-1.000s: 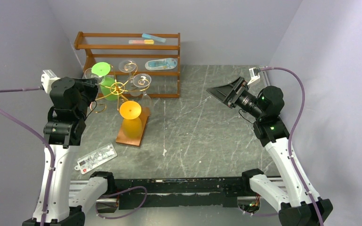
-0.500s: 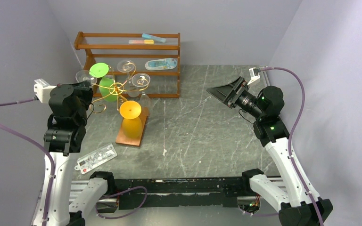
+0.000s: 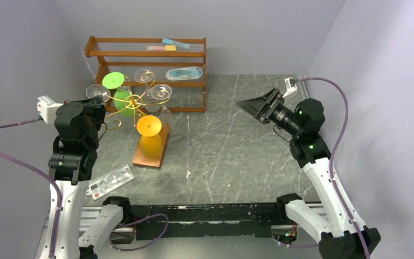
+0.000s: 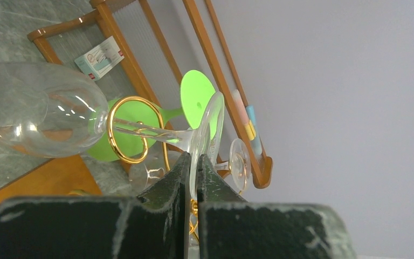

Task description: Place the wine glass upside down on the wine glass rack

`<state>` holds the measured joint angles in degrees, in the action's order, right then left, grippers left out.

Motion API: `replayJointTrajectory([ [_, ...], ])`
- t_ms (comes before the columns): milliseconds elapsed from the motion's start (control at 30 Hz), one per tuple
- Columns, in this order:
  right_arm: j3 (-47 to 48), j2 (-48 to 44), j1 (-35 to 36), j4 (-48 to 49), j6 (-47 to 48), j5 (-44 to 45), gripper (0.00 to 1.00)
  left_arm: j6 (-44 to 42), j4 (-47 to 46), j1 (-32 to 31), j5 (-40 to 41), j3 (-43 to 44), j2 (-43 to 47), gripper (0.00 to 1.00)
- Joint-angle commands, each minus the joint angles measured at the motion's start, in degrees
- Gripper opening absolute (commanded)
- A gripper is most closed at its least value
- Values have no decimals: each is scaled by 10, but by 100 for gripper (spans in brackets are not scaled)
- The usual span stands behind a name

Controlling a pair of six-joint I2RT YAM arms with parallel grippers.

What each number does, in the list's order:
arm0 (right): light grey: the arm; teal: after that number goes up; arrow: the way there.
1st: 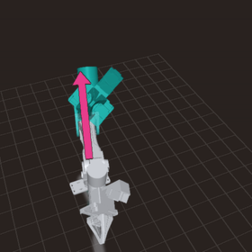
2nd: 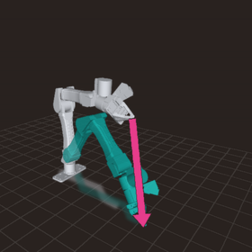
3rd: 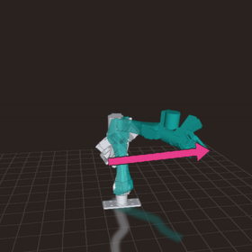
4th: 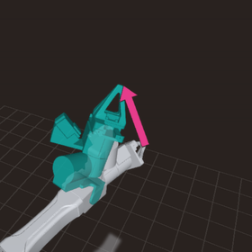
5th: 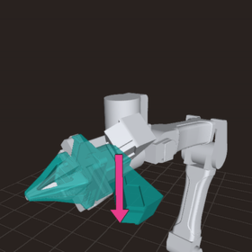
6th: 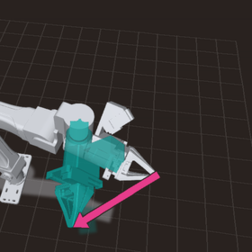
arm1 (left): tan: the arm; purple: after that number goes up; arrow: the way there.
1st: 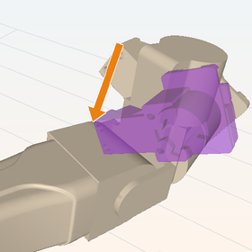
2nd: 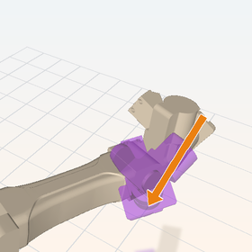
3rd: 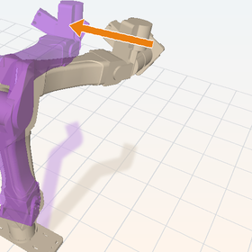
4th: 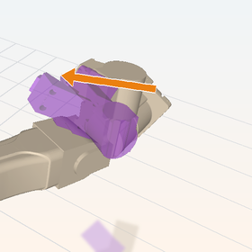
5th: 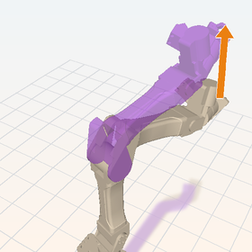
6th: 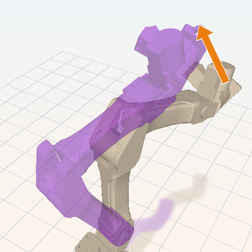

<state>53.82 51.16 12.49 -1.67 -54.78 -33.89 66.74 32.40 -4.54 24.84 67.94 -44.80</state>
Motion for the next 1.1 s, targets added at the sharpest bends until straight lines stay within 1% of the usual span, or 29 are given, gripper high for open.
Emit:
replayJointTrajectory([
  [0,-10,-3,-1,1,-2,-9,82,8,7,5,-16,16,6,5],
  [167,-11,-6,0,2,-3,-10,82,15,36,5,-34,24,-11,5],
  [367,-11,-11,0,-6,-1,-7,82,27,45,5,-32,15,-14,5],
  [467,-9,-12,-1,-10,1,-6,82,28,51,5,-23,15,-13,11],
  [533,-1,-14,0,-31,9,11,81,30,53,5,-13,10,-9,13],
  [567,3,-15,1,-40,14,19,81,33,54,5,-8,8,-7,18],
  [733,15,-22,0,-58,28,43,81,37,60,5,0,-3,-1,30],
  [833,14,-21,0,-61,27,45,81,36,62,5,-2,-3,-2,33],
  [1067,14,-25,0,-78,29,60,80,31,84,5,8,18,-7,35],
])
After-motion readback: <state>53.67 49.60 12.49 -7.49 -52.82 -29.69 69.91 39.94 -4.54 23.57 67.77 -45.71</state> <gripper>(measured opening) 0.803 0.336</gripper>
